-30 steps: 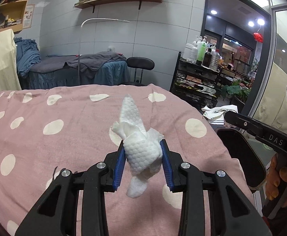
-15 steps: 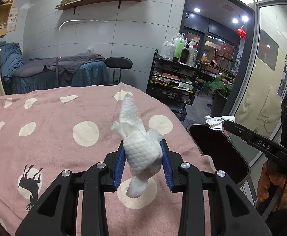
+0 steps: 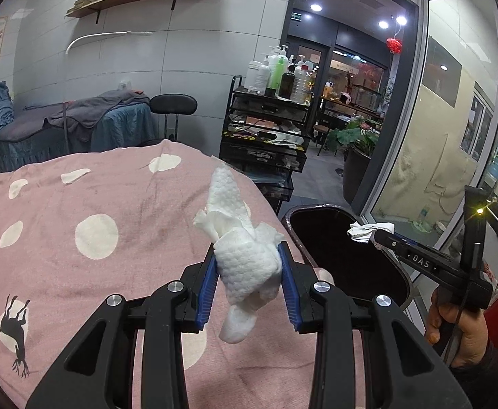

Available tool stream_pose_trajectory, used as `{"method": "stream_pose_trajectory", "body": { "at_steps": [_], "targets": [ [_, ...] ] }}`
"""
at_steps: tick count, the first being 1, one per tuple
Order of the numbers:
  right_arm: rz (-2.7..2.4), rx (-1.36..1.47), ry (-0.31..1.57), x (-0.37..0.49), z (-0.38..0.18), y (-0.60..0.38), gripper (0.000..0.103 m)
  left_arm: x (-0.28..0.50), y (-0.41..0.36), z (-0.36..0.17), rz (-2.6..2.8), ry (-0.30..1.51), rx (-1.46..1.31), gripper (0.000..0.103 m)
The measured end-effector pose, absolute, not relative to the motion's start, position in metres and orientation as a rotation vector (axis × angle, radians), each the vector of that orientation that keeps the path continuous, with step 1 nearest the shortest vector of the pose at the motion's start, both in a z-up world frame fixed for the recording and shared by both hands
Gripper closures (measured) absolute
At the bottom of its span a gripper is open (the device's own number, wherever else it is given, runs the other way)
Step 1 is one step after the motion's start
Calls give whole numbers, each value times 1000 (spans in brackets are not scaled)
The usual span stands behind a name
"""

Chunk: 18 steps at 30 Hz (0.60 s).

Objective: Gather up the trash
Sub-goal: 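Carry both items to the bin and release the striped cloth from the right tool, then lower the white tissue into the bin and open the left tool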

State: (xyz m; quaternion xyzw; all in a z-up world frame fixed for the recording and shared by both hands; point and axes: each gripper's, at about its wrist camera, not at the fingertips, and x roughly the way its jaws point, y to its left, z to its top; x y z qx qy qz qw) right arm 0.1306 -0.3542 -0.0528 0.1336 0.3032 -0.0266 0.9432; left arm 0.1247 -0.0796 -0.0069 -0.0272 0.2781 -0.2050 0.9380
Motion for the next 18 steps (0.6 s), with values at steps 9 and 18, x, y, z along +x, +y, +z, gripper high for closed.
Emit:
{"method": "stream_pose_trajectory", "body": {
  "at_steps": [9,18],
  "targets": [
    [-150,304,705,141,-89,-379,63,130,-107,-12,-490,595,-42,69],
    [-178,348,693,132,-96,-389,35,136,-124,-16,-524,619,-23,69]
  ]
}}
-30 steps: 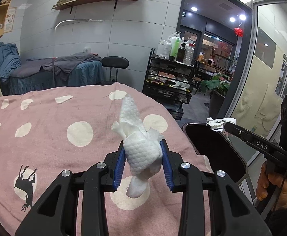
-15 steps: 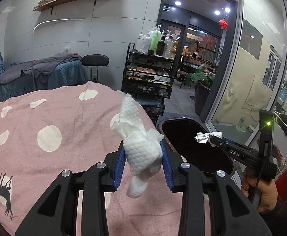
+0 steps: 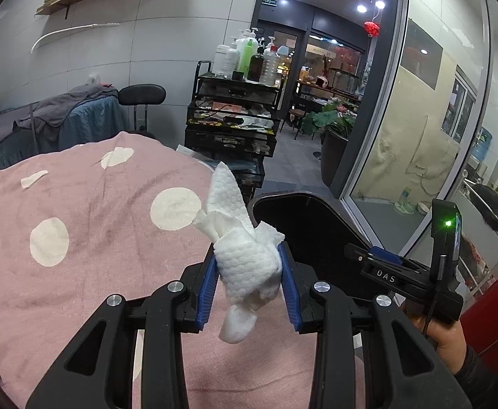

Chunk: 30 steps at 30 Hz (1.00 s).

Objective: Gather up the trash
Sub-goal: 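Lower the white tissue into the bin and open the left tool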

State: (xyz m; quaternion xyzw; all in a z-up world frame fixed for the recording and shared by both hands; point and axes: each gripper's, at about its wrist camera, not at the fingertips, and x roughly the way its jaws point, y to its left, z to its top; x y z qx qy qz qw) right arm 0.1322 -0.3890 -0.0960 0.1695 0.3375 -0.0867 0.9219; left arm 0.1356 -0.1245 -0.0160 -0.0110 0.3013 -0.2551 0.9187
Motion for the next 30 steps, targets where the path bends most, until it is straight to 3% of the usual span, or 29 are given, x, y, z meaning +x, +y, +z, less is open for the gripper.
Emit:
{"method": "stream_pose_trajectory", "body": {
  "at_steps": [12,16,30],
  "targets": [
    [-216,351,612,111,-77,-396,29,150,-161,-16,-597,645,25,69],
    [-245,357,586,103,-71,-401,22,154,-176,-18,-619,663,49,69],
    [-346,398,568,84,-69,-434,19,172,-228,-30,-672,724,143,69]
  ]
}}
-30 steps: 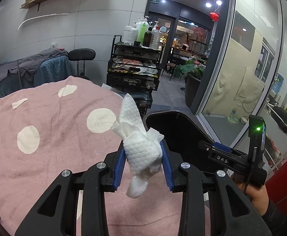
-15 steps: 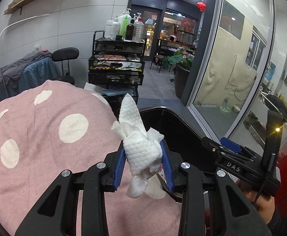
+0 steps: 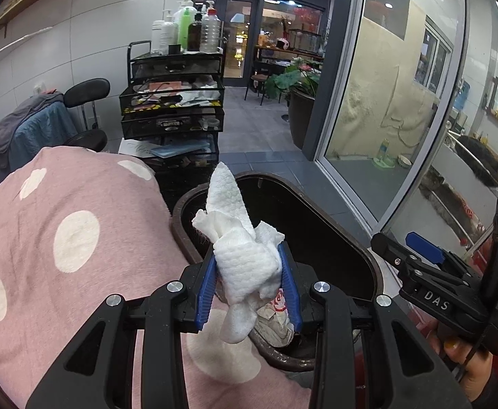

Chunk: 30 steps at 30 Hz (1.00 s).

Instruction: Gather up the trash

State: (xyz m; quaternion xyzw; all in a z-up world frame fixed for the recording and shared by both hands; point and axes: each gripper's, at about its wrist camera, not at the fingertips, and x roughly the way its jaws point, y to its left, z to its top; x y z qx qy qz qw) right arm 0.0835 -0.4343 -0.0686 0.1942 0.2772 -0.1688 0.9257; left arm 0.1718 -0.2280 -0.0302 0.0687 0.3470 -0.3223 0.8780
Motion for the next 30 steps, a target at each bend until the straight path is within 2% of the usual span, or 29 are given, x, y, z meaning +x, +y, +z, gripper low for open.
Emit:
{"method": "stream_pose_trajectory", "body": {
  "at_steps": [4,7,9,10,11,16,24,30],
  "targets": [
    [-362,406,572,80,-71,-441,19,174,-243,-38,-685,753,192,67],
    [-371,409,574,78,-73,-446,19,177,-252,-45,-687,779,230,62],
    [-378,411,575,78,-74,-448,18,179,-257,-47,-685,793,251,49],
    [-384,411,576,77,-74,-450,16,180,-259,-48,-684,798,262,37],
    [-390,413,575,77,-75,-451,13,180,-261,-49,-686,802,273,29],
    [-419,426,569,74,-76,-456,8,178,-268,-52,-677,792,314,16],
    [-431,437,564,72,-77,-460,7,165,-257,-35,-652,687,304,14],
    [-408,426,529,69,-72,-453,7,145,-233,-13,-623,576,254,7]
  ]
}}
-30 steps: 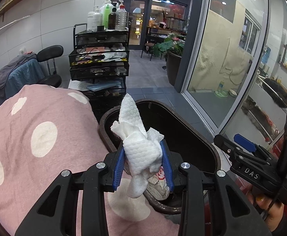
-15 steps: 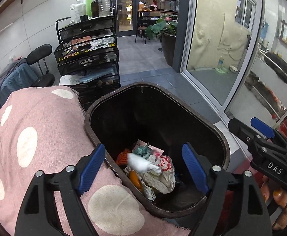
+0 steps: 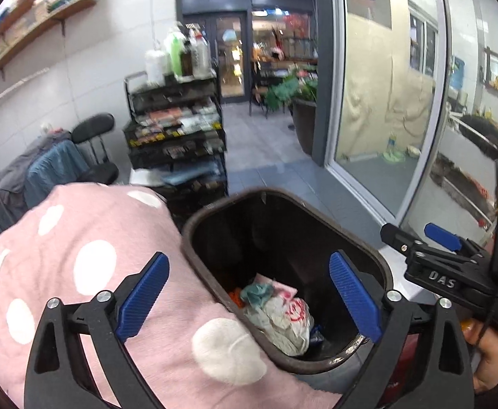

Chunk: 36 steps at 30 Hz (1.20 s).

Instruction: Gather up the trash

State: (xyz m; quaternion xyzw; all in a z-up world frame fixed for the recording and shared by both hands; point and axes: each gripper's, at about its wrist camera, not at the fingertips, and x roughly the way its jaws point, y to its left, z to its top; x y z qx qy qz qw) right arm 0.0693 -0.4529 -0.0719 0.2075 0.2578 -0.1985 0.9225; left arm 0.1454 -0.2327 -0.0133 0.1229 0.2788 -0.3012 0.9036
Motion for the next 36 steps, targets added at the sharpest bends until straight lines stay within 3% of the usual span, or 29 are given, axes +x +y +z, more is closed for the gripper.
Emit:
{"method": "stream_pose_trajectory", "body": {
  "at_steps": [18,36],
  "targets": [
    [-152,297,392,64,-27,-367,6,86,-129,17,-464,351,114,5],
    [87,105,388,55,-20,-256,6,66,-51,6,-242,363,32,5]
  ]
}}
